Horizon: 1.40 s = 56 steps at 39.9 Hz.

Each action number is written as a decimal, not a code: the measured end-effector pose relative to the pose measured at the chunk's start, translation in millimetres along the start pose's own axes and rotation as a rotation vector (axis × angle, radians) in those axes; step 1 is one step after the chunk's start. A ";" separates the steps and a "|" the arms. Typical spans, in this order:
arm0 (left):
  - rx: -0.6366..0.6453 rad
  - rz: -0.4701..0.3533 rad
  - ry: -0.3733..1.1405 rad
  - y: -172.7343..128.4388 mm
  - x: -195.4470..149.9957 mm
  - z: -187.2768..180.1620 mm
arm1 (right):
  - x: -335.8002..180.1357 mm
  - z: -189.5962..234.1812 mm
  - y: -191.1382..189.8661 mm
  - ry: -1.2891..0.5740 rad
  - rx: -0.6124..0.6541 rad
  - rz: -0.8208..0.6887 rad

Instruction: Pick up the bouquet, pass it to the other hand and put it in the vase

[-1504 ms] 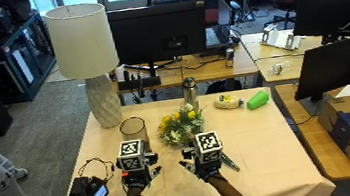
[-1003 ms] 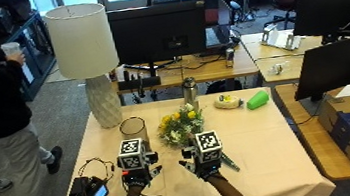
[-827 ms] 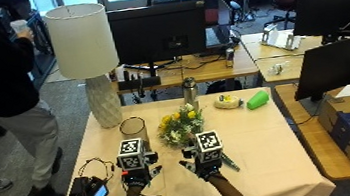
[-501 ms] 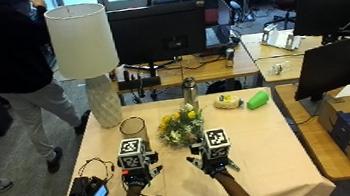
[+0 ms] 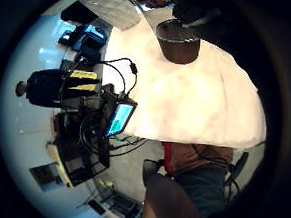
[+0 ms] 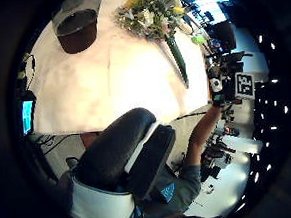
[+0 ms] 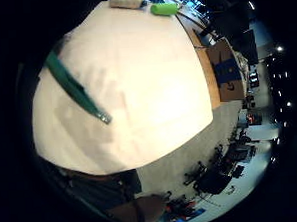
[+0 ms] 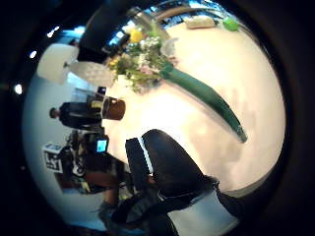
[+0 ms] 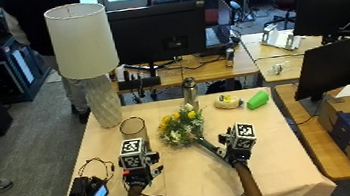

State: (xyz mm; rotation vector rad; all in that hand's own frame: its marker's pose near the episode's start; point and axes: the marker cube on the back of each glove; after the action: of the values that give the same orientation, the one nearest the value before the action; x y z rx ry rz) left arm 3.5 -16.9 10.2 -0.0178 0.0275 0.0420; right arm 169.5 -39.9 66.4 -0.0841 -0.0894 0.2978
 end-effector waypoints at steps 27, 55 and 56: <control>-0.050 -0.005 0.002 5.5 4.0 4.2 | -15.2 59.1 28.2 -0.235 -0.314 -0.046; -0.038 -0.014 0.031 -5.9 -0.4 11.8 | -11.9 41.2 5.7 -0.150 0.121 0.094; -0.026 -0.010 0.037 -8.7 0.0 10.9 | -12.3 38.6 4.5 -0.166 0.141 0.092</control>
State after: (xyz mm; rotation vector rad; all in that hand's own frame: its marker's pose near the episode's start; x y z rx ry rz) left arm 4.2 -25.4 21.2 -0.0448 0.0635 0.0318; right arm 152.7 -36.7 103.3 0.0767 -0.2288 0.4017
